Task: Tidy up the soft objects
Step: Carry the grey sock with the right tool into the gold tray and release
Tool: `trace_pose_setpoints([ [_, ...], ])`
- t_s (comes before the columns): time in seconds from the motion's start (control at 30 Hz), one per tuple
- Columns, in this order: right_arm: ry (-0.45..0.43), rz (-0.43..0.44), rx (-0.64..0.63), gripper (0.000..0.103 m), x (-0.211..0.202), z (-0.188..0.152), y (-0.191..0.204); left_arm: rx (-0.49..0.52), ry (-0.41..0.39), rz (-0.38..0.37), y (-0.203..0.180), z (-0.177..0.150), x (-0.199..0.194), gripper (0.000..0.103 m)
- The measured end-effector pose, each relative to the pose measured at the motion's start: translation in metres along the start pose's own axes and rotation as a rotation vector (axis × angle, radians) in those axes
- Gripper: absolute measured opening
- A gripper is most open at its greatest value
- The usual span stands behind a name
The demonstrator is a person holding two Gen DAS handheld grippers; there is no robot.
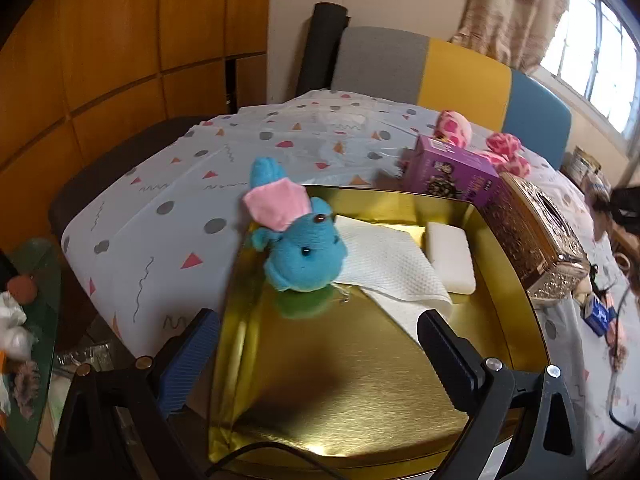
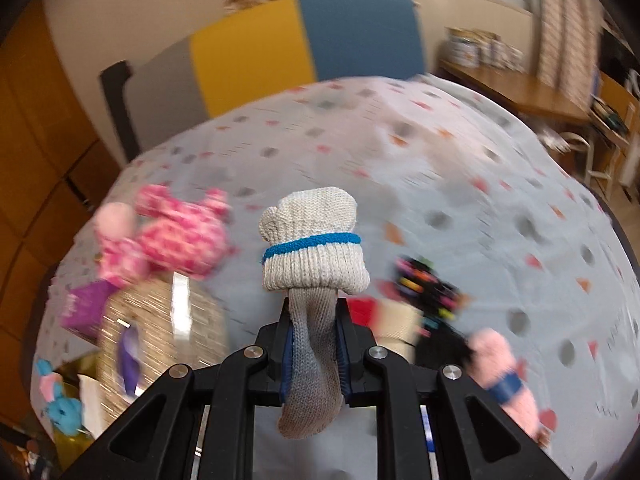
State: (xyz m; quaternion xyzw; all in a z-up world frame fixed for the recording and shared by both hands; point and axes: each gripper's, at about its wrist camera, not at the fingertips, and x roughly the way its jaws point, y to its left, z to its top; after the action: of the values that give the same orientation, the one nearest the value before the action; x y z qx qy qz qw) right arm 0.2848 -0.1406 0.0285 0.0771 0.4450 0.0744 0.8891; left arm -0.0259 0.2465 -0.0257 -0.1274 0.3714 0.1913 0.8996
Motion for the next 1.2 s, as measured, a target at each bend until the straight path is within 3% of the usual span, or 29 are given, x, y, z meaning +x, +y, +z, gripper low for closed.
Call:
trace_pose_setpoints([
  [0.17,0.0,0.076,-0.098,0.016,0.01,0.025,0.08,-0.026,-0.004,0.006,0.012,-0.001,-0.002,0.1],
  [0.3,0.022,0.159,-0.156,0.016,0.017,0.026,0.139,-0.043,0.005,0.009,0.019,-0.002,0.0,0.1],
  [0.4,0.061,0.237,-0.207,0.016,0.021,0.011,0.176,-0.05,0.009,0.012,0.021,-0.003,0.001,0.1],
  [0.53,0.125,0.321,-0.335,0.016,0.02,-0.033,0.226,-0.06,0.016,0.007,0.021,-0.004,0.003,0.1],
  [0.77,0.24,0.391,-0.439,0.016,0.026,-0.11,0.259,-0.046,0.021,-0.002,0.016,-0.005,0.004,0.1],
  [0.97,0.313,0.379,-0.424,0.02,0.053,-0.141,0.27,-0.047,0.027,0.002,0.013,-0.007,0.003,0.1],
  [1.03,0.341,0.361,-0.412,0.024,0.066,-0.145,0.273,-0.047,0.028,0.002,0.013,-0.007,0.003,0.1],
  [1.2,0.346,0.369,-0.359,0.047,0.076,-0.146,0.269,-0.036,0.024,-0.003,0.011,-0.008,0.003,0.1],
])
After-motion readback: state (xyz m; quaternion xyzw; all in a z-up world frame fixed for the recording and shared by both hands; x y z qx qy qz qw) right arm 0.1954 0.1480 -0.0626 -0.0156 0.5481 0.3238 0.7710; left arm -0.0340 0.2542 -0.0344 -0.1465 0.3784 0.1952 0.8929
